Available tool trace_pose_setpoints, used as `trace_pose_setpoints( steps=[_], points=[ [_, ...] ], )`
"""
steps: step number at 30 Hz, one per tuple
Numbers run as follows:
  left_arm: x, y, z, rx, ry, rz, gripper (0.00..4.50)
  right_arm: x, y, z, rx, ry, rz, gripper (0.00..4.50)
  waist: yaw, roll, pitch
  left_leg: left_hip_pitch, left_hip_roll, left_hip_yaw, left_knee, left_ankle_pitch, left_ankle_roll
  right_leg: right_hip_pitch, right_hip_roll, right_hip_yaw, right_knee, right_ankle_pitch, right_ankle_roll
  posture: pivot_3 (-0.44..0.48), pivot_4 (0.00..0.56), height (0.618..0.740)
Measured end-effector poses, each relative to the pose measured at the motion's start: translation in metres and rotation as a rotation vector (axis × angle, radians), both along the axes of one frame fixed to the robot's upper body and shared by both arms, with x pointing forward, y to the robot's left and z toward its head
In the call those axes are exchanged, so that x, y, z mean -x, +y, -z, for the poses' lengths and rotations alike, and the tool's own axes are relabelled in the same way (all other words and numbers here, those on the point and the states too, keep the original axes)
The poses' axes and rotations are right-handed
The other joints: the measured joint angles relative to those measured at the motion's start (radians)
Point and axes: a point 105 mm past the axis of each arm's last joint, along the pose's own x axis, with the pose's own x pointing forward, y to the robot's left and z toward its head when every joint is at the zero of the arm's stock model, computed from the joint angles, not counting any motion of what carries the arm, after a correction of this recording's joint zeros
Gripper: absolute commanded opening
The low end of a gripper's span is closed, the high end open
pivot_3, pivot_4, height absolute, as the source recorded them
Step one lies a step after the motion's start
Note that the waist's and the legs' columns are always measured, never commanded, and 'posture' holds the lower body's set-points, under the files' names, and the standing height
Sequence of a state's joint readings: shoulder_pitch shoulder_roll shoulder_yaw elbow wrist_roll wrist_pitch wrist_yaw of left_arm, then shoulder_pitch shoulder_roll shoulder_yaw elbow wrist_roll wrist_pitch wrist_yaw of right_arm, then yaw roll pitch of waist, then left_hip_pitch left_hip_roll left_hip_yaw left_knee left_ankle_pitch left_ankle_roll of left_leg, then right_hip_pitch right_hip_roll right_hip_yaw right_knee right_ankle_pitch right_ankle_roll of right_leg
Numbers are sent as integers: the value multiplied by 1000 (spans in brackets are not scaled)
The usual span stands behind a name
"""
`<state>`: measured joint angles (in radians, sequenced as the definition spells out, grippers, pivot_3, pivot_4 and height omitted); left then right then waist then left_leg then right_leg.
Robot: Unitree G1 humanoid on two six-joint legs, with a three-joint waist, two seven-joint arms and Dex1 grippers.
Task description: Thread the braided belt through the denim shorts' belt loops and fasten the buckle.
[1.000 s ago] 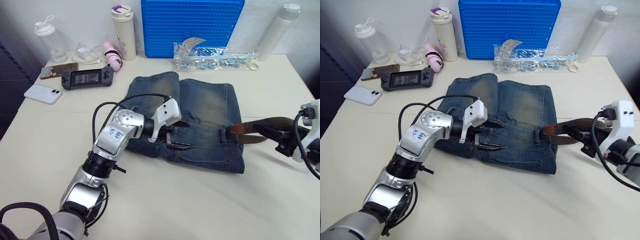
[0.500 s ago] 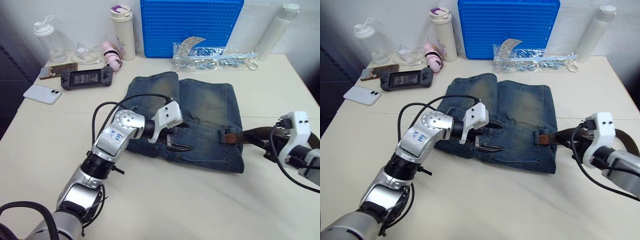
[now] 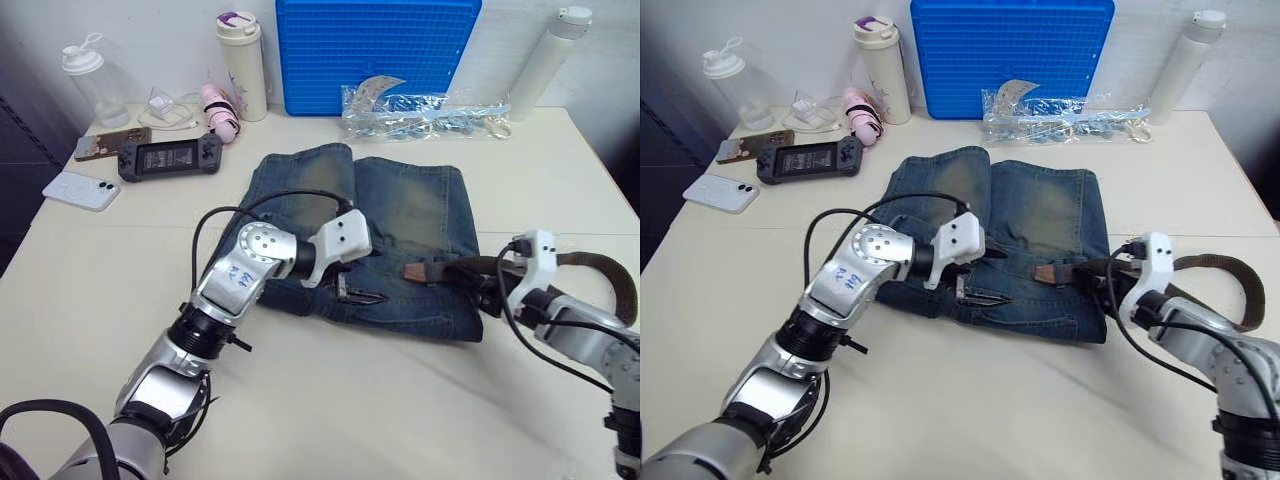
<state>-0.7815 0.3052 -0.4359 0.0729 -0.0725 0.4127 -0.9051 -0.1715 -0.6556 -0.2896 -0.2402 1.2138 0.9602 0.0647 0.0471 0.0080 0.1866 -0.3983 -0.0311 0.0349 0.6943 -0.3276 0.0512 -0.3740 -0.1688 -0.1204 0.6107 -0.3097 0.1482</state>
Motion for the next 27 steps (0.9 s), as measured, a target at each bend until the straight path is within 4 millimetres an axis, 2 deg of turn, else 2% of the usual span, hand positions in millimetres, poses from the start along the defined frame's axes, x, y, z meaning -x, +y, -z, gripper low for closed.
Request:
trace_pose_setpoints(
  steps=[4,9,12,20,27],
  points=[
    [-15,-18,14,-50,-192,9,4428,-1,4,6,-51,10,20,0,3,0,0,0,0,0,0,0,0,0,0,0,0,0,0,0,150,693],
    [-31,-40,6,-52,-420,11,4428,1,4,8,-90,16,41,0,4,0,0,0,0,0,0,0,0,0,0,0,0,0,0,0,150,693],
    [-33,-47,8,-41,-476,21,4428,3,4,10,-100,20,48,0,3,0,0,0,0,0,0,0,0,-1,0,0,0,0,0,0,150,693],
    [-30,-50,13,-93,-610,116,4428,5,2,10,-104,19,68,0,3,0,0,0,0,1,0,0,0,-1,0,1,1,0,0,0,150,693],
    [-38,-38,11,-175,-681,151,4428,5,2,10,-103,18,73,0,4,0,0,-1,0,1,1,0,0,-1,0,1,1,0,0,0,150,693]
  ],
)
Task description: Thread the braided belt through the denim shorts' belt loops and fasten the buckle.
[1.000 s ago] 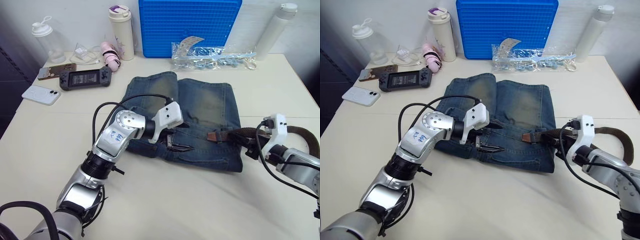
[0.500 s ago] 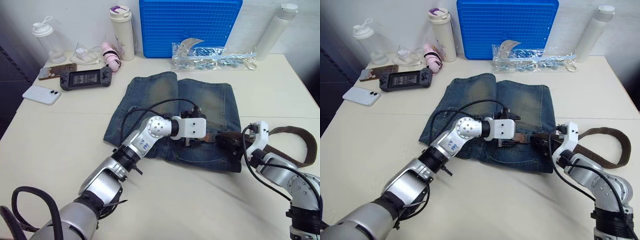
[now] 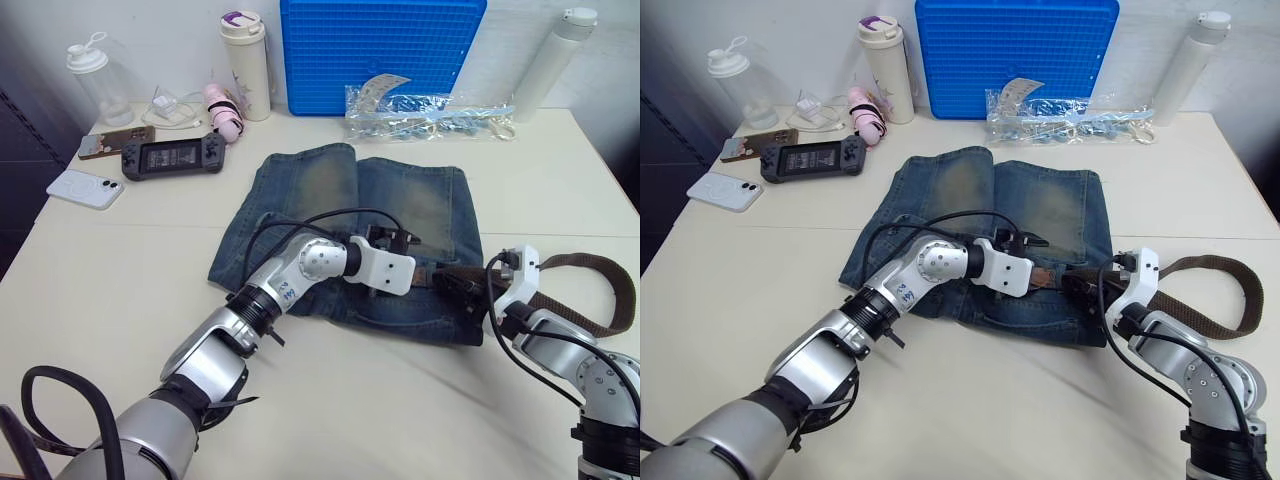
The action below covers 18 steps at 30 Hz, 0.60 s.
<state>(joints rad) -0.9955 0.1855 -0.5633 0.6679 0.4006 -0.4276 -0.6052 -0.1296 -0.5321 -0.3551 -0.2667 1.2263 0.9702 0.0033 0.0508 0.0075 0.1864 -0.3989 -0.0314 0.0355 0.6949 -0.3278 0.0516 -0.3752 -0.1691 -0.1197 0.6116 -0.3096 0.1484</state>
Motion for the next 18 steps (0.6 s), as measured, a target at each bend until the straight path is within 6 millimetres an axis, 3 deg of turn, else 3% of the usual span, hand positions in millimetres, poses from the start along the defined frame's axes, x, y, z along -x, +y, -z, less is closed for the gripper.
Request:
trace_pose_setpoints(
  steps=[11,14,18],
  points=[
    [-6,-11,-1,-20,-31,9,4428,-4,-1,-1,10,-10,15,0,1,0,0,0,0,0,2,0,0,0,0,0,1,0,0,0,150,693],
    [-3,-12,-1,-13,-40,31,3613,-4,0,-1,7,-12,15,0,0,0,0,-1,0,0,2,0,1,0,0,0,1,0,0,0,150,693],
    [5,-13,3,11,-53,80,1989,-4,0,-1,8,-14,16,0,-1,0,0,-1,0,0,2,0,0,-1,0,0,1,0,0,0,150,693]
  ],
)
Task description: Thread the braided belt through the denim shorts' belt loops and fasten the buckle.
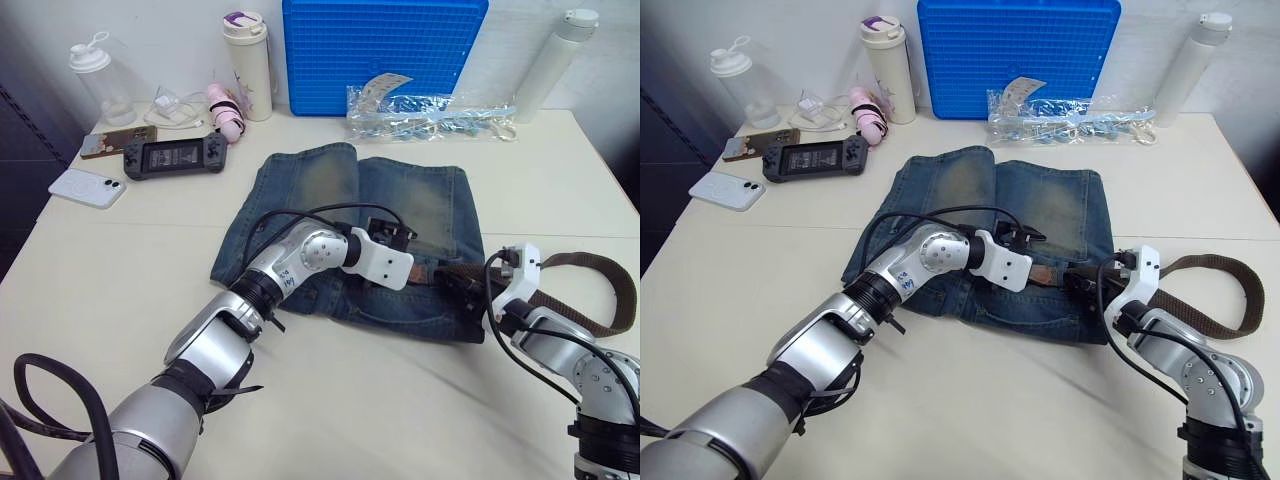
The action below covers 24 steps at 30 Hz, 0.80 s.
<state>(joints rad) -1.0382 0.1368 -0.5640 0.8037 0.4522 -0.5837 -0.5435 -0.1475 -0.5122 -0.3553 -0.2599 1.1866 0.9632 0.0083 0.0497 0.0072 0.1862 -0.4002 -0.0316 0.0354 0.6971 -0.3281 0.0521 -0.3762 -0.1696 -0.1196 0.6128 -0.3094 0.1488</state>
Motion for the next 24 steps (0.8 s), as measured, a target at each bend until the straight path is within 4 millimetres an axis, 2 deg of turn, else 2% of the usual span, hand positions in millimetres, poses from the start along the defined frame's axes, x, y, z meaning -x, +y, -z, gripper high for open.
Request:
trace_pose_setpoints(
  steps=[4,5,11,13,14,15,17,18,19,21,24],
  points=[
    [6,-1,-6,38,-43,52,250,0,0,0,-2,-2,5,0,0,0,0,0,0,0,0,0,0,0,0,0,0,0,0,0,150,693],
    [6,0,-6,36,-54,59,36,-1,0,0,-4,-4,4,0,-1,0,0,0,0,0,0,0,0,0,0,0,0,0,0,0,150,693],
    [7,5,-8,41,-89,76,36,0,2,-3,-4,-20,-13,0,-2,0,0,0,0,0,0,0,0,0,0,0,0,0,0,0,150,693],
    [6,9,-9,42,-97,76,0,1,2,-6,-18,-34,-18,877,-2,0,0,0,0,0,0,0,0,0,0,0,0,0,0,0,150,693],
    [6,10,-11,48,-103,79,0,2,0,-11,-28,-49,-19,1080,-1,0,0,-1,0,0,0,0,0,0,0,0,0,0,0,0,150,693],
    [6,12,-13,49,-107,81,0,4,-1,-15,-23,-66,-29,1605,0,0,0,-1,0,0,0,0,0,-1,0,0,0,0,0,0,150,693],
    [2,19,-17,56,-111,69,0,11,-3,-29,30,-121,-59,2405,-1,0,0,-1,0,0,0,0,0,-1,0,0,0,0,0,0,150,693],
    [2,21,-19,57,-108,71,0,18,-3,-37,110,-159,-104,2899,1,1,0,-2,-1,0,0,0,0,-2,0,0,0,0,0,0,150,693],
    [3,24,-23,60,-106,79,0,27,1,-46,237,-212,-179,2899,0,1,0,-2,0,0,0,0,0,-2,0,-1,0,0,0,0,150,693],
    [6,26,-29,73,-101,106,0,36,13,-60,344,-299,-280,2899,0,0,0,-2,0,0,0,0,0,-2,0,-1,-1,0,0,0,150,693],
    [11,24,-37,87,-107,133,0,56,41,-61,499,-371,-493,2899,-1,0,0,-2,0,0,0,0,0,-2,0,-1,-1,0,0,0,150,693]
  ],
)
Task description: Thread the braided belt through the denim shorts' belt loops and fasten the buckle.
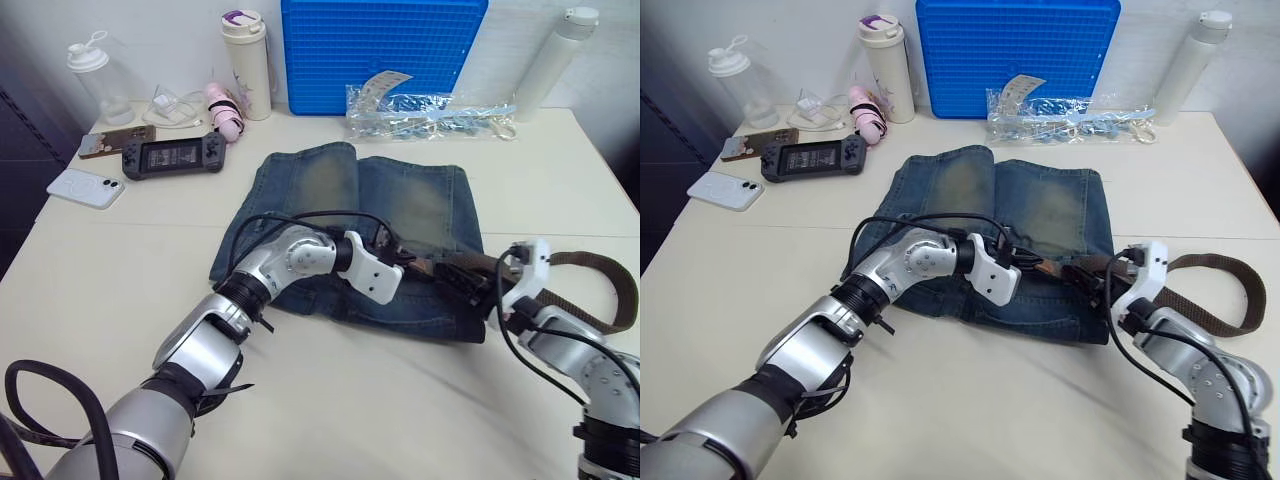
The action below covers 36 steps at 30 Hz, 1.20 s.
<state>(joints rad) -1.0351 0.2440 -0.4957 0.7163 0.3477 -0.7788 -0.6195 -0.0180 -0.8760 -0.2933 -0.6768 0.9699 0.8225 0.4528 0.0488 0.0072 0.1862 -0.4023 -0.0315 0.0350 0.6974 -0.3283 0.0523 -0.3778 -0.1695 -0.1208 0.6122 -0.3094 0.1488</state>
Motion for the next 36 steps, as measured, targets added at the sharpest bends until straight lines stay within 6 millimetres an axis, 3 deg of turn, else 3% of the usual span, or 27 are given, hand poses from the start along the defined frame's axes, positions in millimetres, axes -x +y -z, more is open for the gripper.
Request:
trace_pose_setpoints(
  steps=[4,9,12,14,15,16,18,21,25,31,34,36],
  points=[
    [-4,5,-4,-7,-1,-19,0,12,15,26,292,-68,-168,2899,2,-2,1,0,-1,0,1,0,0,1,0,0,0,0,1,0,150,693],
    [-6,6,-3,-14,1,-31,0,10,10,65,518,-98,-231,2899,2,-2,1,0,-1,0,1,0,0,1,0,0,0,0,1,0,150,693],
    [-8,8,-2,-23,-1,-38,0,4,1,78,622,-120,-218,2168,2,-2,1,0,-1,0,1,0,0,1,0,0,0,1,1,0,150,693],
    [-9,10,-2,-30,-2,-44,0,-2,-6,78,690,-177,-205,1410,2,-2,1,0,-1,0,1,0,0,1,0,0,0,1,1,0,150,693],
    [-10,13,-2,-37,-3,-49,0,-4,-11,78,722,-199,-202,750,2,-2,1,0,-1,0,1,0,0,1,0,0,0,1,1,0,150,693],
    [-11,14,-1,-41,-5,-54,0,-5,-13,78,733,-207,-200,362,2,-2,1,0,-1,0,1,0,0,1,0,0,0,1,1,0,150,693],
    [-14,21,-1,-54,-7,-73,0,-6,-26,78,748,-228,-180,38,8,-2,1,0,-1,0,2,0,0,2,0,-1,0,1,1,0,150,693],
    [-16,22,-2,-54,-3,-91,0,-5,-63,78,809,-232,-140,38,20,-2,1,-1,-3,0,2,0,0,3,-1,-2,-1,1,2,0,150,693],
    [-13,10,-4,-17,29,-89,0,-10,-112,72,850,-215,-56,38,29,-3,1,-1,-4,1,2,0,1,5,-1,-2,-4,2,3,0,150,693],
    [-9,-9,5,25,100,-107,0,-12,-145,70,864,-199,-19,38,20,-2,1,-1,-3,1,1,0,1,4,-1,-3,-4,2,3,0,150,693],
    [-11,-12,6,35,111,-126,0,-12,-151,64,768,-150,47,1123,20,-2,1,-1,-3,0,1,0,1,4,-1,-3,-4,2,3,0,150,693],
    [-13,-11,6,31,113,-144,0,-12,-152,52,659,-127,102,2127,20,-2,1,-1,-2,-1,1,0,1,4,-1,-2,-4,2,3,0,150,693]
  ],
)
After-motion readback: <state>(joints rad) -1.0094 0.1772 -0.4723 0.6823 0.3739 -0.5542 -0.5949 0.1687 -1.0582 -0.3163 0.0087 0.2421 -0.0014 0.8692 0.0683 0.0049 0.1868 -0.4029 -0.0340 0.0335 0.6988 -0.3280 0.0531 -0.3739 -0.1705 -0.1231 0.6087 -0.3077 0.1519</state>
